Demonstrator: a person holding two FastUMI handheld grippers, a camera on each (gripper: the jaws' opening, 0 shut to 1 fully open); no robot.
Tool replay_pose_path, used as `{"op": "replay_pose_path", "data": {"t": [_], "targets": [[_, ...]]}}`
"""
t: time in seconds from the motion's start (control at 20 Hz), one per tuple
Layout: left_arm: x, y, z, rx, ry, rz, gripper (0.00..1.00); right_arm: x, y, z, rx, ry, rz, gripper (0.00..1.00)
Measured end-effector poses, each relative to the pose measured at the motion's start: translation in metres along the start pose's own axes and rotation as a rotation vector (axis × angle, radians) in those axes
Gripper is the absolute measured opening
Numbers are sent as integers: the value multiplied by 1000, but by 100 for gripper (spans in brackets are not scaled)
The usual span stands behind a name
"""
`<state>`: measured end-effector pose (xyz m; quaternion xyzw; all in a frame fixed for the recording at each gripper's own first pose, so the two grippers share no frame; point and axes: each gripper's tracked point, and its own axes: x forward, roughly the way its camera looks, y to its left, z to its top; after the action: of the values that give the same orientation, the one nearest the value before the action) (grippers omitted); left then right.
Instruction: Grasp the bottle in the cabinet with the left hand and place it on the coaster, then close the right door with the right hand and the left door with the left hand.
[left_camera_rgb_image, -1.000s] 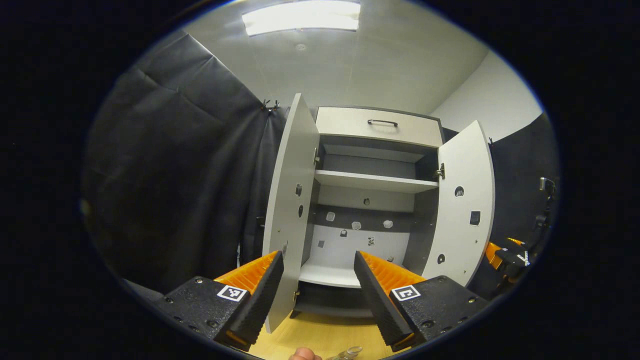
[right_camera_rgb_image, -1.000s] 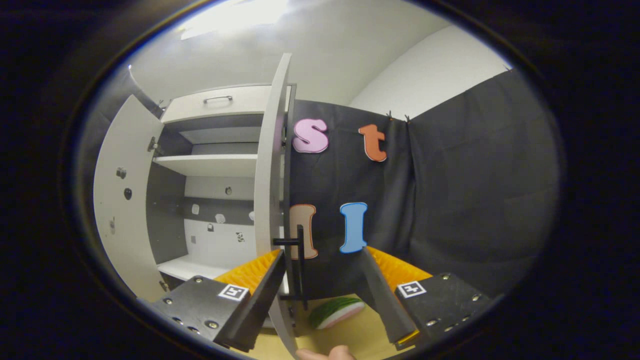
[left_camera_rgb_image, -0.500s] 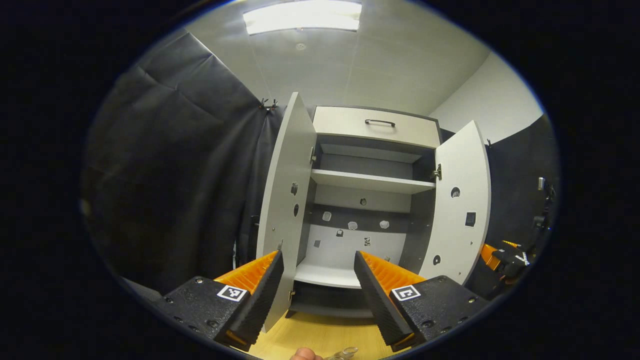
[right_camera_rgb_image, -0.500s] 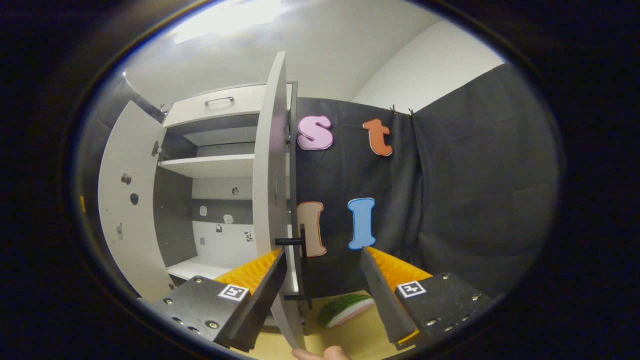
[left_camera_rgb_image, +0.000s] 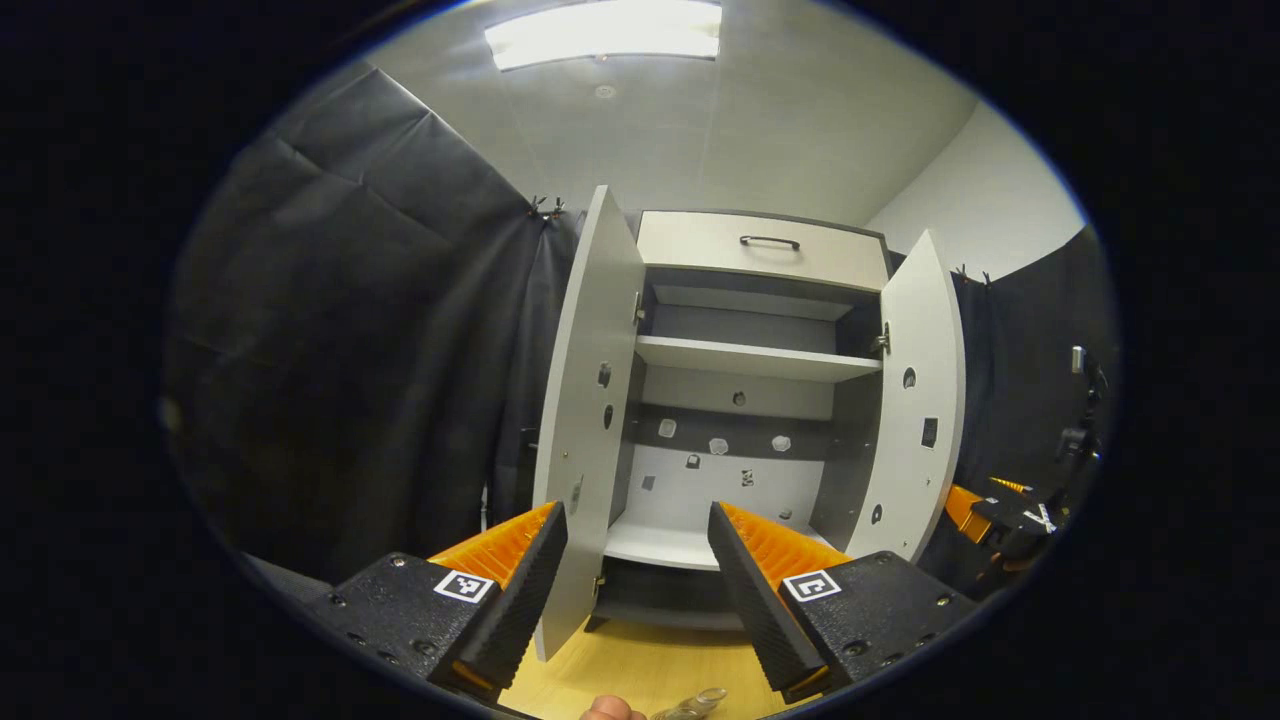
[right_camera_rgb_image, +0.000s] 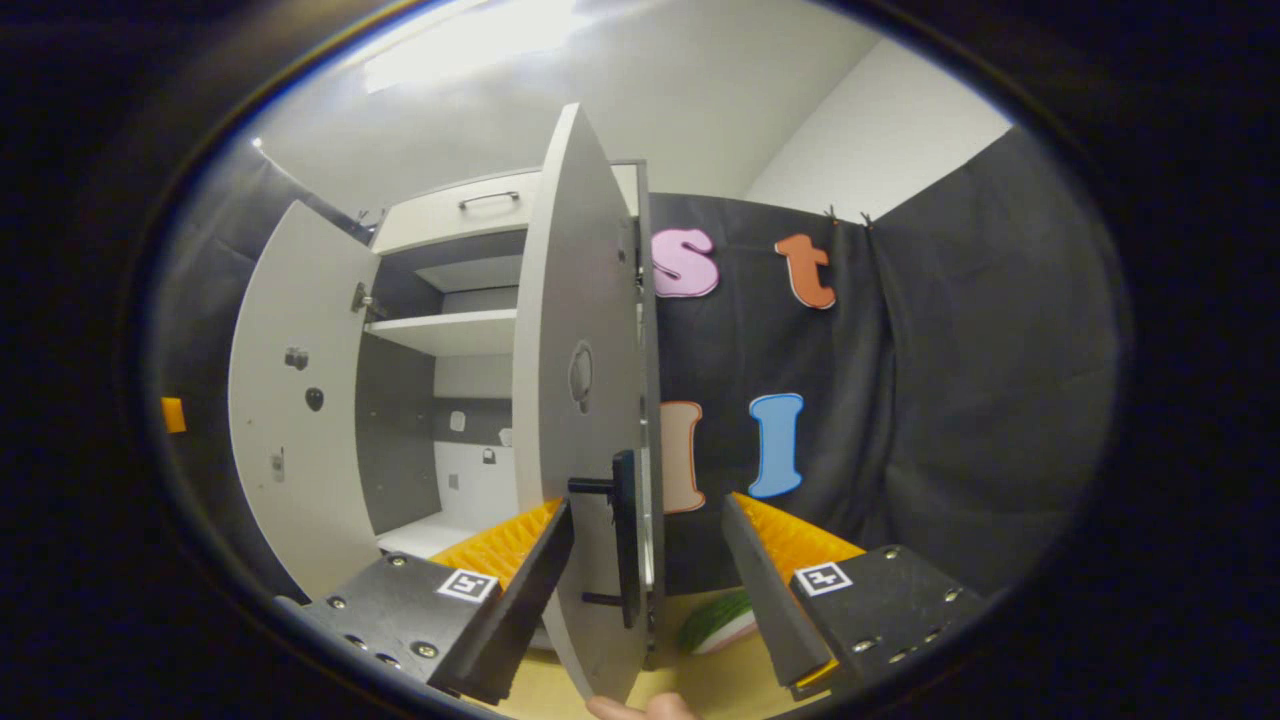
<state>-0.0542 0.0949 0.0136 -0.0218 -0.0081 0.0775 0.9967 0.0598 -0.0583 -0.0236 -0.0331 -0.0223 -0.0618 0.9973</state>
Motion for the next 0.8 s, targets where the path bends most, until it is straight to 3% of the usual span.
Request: {"op": "replay_pose_path", "data": {"t": [0.1,0.3,0.4,0.5,0.6,0.7,0.8], "targets": [[-1,8,-2,11,4,27,90,3,14,-1,-6,3,37,89],[-9,25,0,16,7,75,90,9,44,-1,-1,3,112,92],[-13,36,2,19,7,100,90,11,63,2,-23,-10,159,88],[-15,44,4,20,5,119,90,8,92,1,-20,-4,269,93],[-19,53,6,22,3,139,90,10,105,2,-47,-8,252,89],[-24,63,7,22,-1,163,90,7,102,3,-48,-12,247,95],[-28,69,5,12,4,176,90,8,111,3,-11,-2,270,92]]}}
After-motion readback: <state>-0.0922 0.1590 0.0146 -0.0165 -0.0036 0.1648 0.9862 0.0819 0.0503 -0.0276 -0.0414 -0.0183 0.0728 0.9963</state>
